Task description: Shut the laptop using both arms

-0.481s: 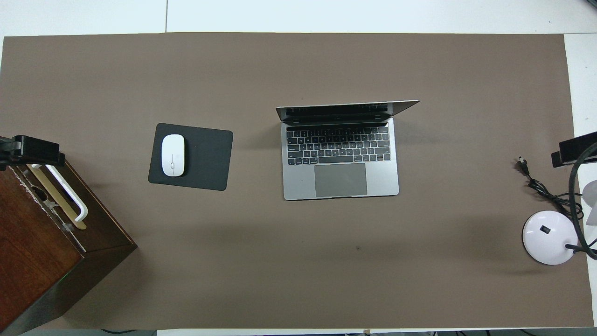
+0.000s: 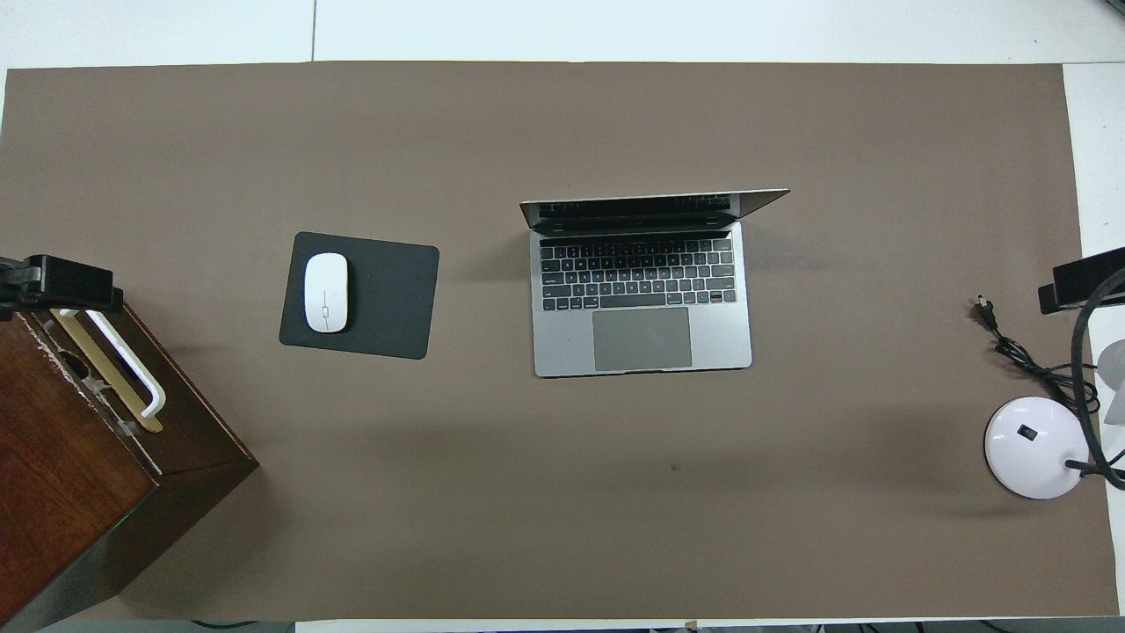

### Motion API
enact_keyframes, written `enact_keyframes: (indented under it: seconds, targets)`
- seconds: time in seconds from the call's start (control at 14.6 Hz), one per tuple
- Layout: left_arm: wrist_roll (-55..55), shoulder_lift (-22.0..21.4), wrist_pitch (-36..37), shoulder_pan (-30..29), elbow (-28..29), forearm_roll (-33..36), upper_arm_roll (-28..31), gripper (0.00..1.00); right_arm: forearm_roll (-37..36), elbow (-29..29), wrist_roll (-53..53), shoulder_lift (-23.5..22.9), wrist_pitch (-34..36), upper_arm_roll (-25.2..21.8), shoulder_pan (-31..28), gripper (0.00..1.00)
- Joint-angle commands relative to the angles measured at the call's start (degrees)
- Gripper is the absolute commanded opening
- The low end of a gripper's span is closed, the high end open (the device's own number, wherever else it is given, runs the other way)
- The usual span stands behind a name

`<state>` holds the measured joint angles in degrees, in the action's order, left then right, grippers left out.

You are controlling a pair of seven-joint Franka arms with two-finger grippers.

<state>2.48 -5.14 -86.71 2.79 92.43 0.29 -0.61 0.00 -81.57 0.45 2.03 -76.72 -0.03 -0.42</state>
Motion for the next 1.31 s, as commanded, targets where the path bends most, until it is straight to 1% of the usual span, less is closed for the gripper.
enact_keyframes:
  seconds: [0.0,0.14,0.21,0.27,0.34,0.48,0.55,0.69,0.76,0.89,0.96,1.03,1.1,1.17,1.24]
  targets:
    - [-0.1,0.6,0.0,1.0,-1.3,-0.4,0.7,1.0,-0.5,0.4,-6.2,-0.1,-1.1,0.8,-0.5,1.0]
    - [-0.1,0.6,0.0,1.0,-1.3,-0.4,0.5,1.0,-0.4,0.4,-7.0,-0.1,-1.4,0.6,-0.5,1.0]
    - [0.0,0.6,0.0,1.0,-1.3,-0.4,0.5,0.98,-0.4,0.4,-7.0,-0.1,-1.4,0.6,-0.5,0.95]
    - [0.1,0.6,0.0,1.0,-1.2,-0.4,0.4,0.87,-0.4,0.4,-7.1,-0.1,-1.4,0.5,-0.5,0.87]
    - [0.1,0.6,0.0,1.0,-1.3,-0.4,0.4,0.65,-0.4,0.4,-7.0,-0.1,-1.4,0.5,-0.5,0.84]
    - [0.1,0.6,0.0,1.0,-1.3,-0.4,0.4,0.12,-0.4,0.4,-6.8,-0.1,-1.4,0.7,-0.5,0.83]
    - [0.1,0.6,0.0,1.0,-1.3,-0.4,0.4,0.0,-0.4,0.4,-6.8,-0.1,-1.4,0.7,-0.6,0.83]
    - [0.2,0.6,-0.1,1.0,-1.3,-0.4,0.4,0.0,-0.1,0.4,-7.3,-0.1,-1.3,0.6,-0.6,0.58]
    - [0.2,0.6,-0.2,1.0,-1.3,-0.4,0.4,0.0,0.3,0.4,-7.4,0.0,-1.3,0.6,-0.7,0.55]
    - [0.6,0.6,-0.2,1.0,-1.4,-0.4,0.4,0.0,1.5,0.3,-7.3,0.0,-1.4,0.3,-0.7,0.55]
    - [1.7,0.4,-0.4,0.9,-1.5,-0.4,0.1,0.0,1.7,0.3,-7.5,0.0,-1.6,0.4,-0.8,0.52]
    - [2.2,0.0,-1.1,0.9,-1.5,-0.5,0.0,0.0,1.6,0.3,-9.0,-0.1,-3.6,0.7,-0.8,0.5]
    - [1.9,-0.3,-1.6,0.9,-1.2,-0.6,0.1,0.0,1.6,0.3,-13.4,-0.3,-7.4,0.9,-0.8,0.5]
    - [1.8,-0.6,-2.0,0.9,-1.1,-2.1,0.1,0.0,1.6,0.3,-17.2,-0.9,-9.8,1.0,-0.8,0.5]
    - [1.7,-0.6,-2.7,0.9,-1.1,-3.4,0.1,0.0,1.6,0.4,-17.6,-1.6,-10.6,1.3,-0.8,0.5]
